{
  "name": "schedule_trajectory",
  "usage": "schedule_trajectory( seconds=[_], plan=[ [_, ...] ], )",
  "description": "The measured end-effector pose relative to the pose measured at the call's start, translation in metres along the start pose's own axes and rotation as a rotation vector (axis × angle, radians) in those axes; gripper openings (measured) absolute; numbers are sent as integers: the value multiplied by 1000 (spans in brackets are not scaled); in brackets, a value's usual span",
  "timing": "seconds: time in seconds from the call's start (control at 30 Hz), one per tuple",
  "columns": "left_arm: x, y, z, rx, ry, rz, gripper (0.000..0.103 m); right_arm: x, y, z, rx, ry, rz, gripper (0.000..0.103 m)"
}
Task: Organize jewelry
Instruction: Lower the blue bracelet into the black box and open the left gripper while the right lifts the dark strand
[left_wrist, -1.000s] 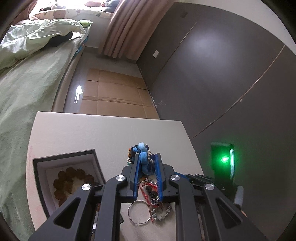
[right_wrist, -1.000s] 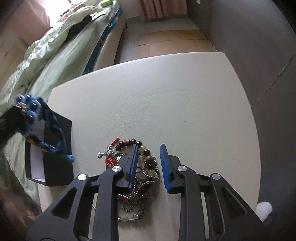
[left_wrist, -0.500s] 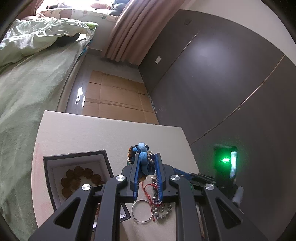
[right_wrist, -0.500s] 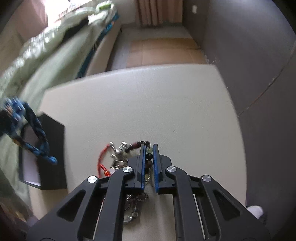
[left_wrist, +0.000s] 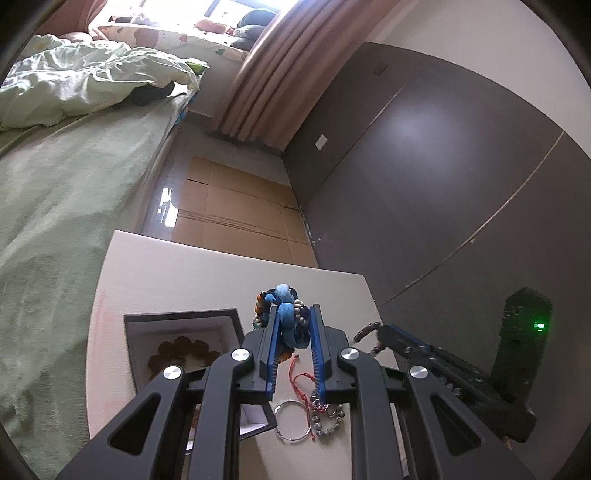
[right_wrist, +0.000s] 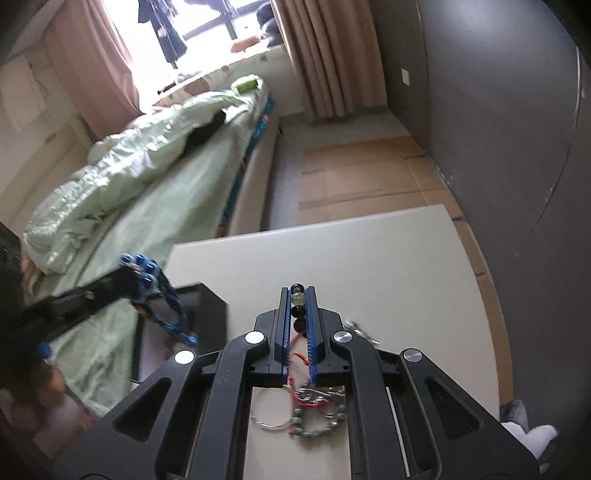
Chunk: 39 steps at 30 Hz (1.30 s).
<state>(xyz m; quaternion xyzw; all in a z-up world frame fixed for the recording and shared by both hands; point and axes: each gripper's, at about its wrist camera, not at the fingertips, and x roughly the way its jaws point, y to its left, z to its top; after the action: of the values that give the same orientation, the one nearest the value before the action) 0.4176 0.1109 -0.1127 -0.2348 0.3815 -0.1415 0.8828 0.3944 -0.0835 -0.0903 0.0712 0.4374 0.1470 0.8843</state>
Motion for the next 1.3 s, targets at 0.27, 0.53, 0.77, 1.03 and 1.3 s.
schedule_trajectory(
  seconds=[0.27,0.53,0.77,1.03,1.3],
  plan=[
    [-4,13,2,-22,6,32,13,-23,17,9,5,-76,59,8],
    [5,22,-2,-37,43,72,14,-58,30,24,-20,-167,68,8],
    [-6,29,0,-69,-7,69,64,-89,48,38,-59,-222,73,8],
    [-19,34,5,-105,-57,51,64,-128,72,55,-114,-286,68,8],
    [-36,42,10,-134,-120,46,64,-172,96,70,-171,-363,58,8]
  ],
)
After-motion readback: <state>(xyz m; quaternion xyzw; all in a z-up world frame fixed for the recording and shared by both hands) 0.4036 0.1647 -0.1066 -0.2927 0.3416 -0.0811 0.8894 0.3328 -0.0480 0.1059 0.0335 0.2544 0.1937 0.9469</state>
